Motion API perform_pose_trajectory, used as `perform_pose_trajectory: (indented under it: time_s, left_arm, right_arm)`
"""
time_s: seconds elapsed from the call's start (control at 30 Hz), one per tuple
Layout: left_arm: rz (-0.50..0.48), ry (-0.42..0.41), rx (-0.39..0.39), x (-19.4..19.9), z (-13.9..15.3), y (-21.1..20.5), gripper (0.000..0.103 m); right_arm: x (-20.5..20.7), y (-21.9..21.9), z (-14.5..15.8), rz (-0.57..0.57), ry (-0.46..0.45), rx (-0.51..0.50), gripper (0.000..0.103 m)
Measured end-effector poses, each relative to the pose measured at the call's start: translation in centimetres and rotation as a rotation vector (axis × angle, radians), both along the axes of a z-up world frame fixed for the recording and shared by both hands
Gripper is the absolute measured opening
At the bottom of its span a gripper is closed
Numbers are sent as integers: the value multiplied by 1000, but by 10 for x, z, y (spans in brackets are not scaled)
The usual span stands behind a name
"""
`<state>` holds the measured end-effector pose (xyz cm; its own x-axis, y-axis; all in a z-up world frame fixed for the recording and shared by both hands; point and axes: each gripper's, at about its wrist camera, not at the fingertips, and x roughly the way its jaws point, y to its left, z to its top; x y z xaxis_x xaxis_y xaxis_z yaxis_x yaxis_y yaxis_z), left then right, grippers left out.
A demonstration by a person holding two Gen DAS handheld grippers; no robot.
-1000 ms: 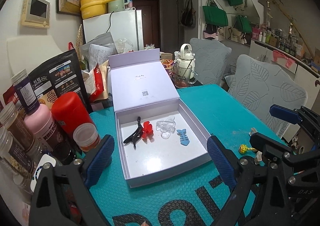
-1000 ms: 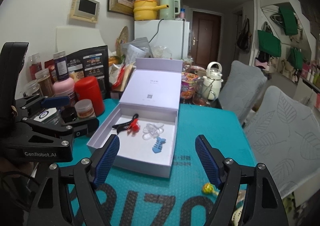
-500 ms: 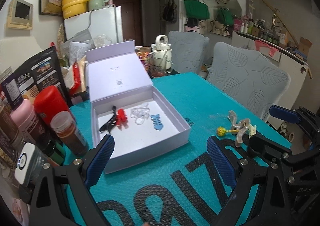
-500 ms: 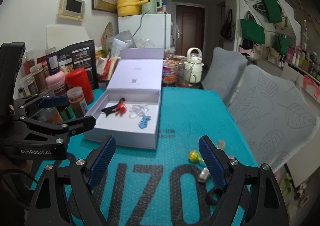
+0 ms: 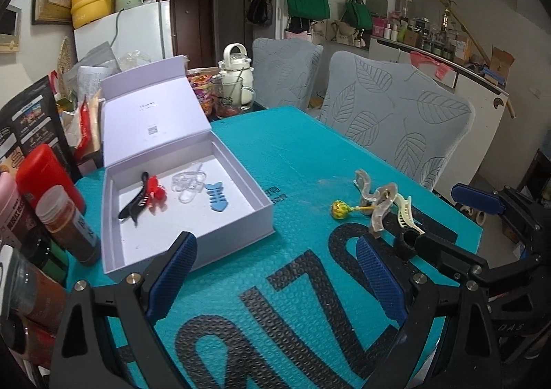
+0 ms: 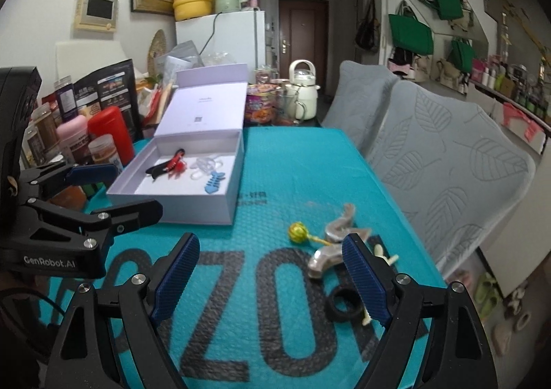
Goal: Organize rigid objects
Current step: 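Withdraw both open tools from the box back toward the remaining items, then grasp the yellow lollipop with the left tool while the right tool grasps the cream claw clip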
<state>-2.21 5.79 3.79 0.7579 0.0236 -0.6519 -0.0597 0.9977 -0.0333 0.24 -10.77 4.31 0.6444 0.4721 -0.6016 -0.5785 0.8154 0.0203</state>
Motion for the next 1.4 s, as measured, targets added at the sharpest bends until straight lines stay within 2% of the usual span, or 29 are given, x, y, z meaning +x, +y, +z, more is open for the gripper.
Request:
perform_pose_trajectory:
  time_s: [0.4, 1.07, 1.4]
  left_arm:
    - [-81, 40, -18, 29, -11, -32, 95]
    - [-165, 153, -51, 87, -52, -64, 95]
    - [-155, 189, -31, 114, -71, -67, 95]
  right_arm:
    - [17, -43, -19, -99, 64, 15, 86]
    - [61, -78, -59, -180, 178, 11, 86]
    - [80, -91, -74, -211, 216, 5, 86]
